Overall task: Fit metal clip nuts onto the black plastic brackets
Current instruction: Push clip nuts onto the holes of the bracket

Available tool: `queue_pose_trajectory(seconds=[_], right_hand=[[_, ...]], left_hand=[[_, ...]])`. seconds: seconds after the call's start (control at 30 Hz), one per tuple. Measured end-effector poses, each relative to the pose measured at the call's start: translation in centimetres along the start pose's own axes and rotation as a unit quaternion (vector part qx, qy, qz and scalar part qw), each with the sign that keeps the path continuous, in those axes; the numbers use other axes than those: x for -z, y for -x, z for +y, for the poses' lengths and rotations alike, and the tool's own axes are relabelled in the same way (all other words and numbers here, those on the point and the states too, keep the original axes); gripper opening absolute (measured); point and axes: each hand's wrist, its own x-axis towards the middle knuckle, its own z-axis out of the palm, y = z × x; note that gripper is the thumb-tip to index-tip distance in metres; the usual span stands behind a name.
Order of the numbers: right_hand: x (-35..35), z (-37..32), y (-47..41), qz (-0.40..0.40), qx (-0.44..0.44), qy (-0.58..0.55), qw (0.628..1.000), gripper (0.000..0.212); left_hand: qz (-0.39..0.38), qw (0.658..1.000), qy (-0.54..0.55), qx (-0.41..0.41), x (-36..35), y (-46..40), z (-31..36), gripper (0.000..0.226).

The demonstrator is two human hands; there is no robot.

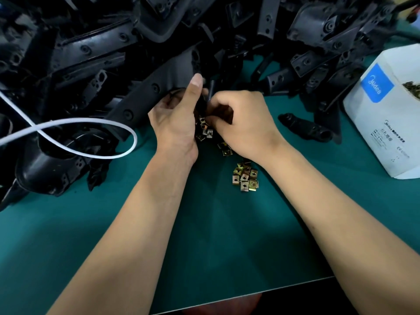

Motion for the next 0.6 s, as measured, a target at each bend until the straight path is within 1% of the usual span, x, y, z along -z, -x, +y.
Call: queue_pose_trajectory(seconds=[0.03, 0.07, 0.1, 0.13, 0.17, 0.2, 0.23, 0.3, 0.33, 0.4, 0.5, 0.6], right_hand=[[-0.01, 0.01, 0.01, 0.004, -0.003, -0.013, 1.000, 0.011], [-0.02, -0.05, 0.04, 0.009, -0.006, -0.026, 1.000, 0.011], [-0.03, -0.13, 0.06, 0.015, -0.007, -0.038, 0.999, 0.010], [-0.02, -0.18, 0.10, 0.023, -0.009, -0.051, 0.998, 0.009], [0.00, -0.21, 0.15, 0.032, -0.012, -0.065, 0.997, 0.008], [0.04, -0.22, 0.20, 0.040, -0.017, -0.085, 0.995, 0.007], [0.05, -0.24, 0.26, 0.046, -0.025, -0.110, 0.993, 0.008], [0.17, -0.26, 0.30, 0.055, -0.045, -0.164, 0.984, 0.011], [0.16, -0.26, 0.25, 0.058, -0.053, -0.182, 0.980, 0.011], [0.14, -0.14, 0.10, 0.059, -0.065, -0.185, 0.979, 0.013], [0.18, 0.12, -0.05, 0.051, -0.074, -0.178, 0.980, 0.017], [0.21, 0.38, -0.07, 0.053, -0.077, -0.155, 0.983, 0.015]], left_hand=[[0.009, 1.000, 0.013, 0.008, 0.01, -0.06, -0.04, 0.044], [0.016, 1.000, 0.018, 0.011, 0.05, -0.11, 0.05, 0.053], [0.013, 0.999, 0.024, 0.017, 0.13, -0.18, 0.08, 0.051], [0.005, 1.000, 0.023, 0.020, 0.20, -0.17, 0.15, 0.036], [-0.013, 0.999, 0.021, 0.028, 0.30, -0.24, 0.20, 0.017], [-0.030, 0.999, 0.015, 0.035, 0.40, -0.25, 0.24, 0.005], [-0.038, 0.998, 0.013, 0.039, 0.57, -0.31, 0.24, 0.007], [-0.063, 0.997, 0.018, 0.043, 0.73, -0.55, 0.14, 0.002], [-0.068, 0.997, 0.016, 0.045, 0.78, -0.50, 0.18, 0.007], [-0.080, 0.996, 0.020, 0.044, 0.80, -0.49, 0.09, 0.011], [-0.081, 0.995, 0.038, 0.046, 0.71, -0.32, 0.16, 0.003], [-0.069, 0.994, 0.060, 0.054, 0.52, -0.30, 0.19, 0.004]])
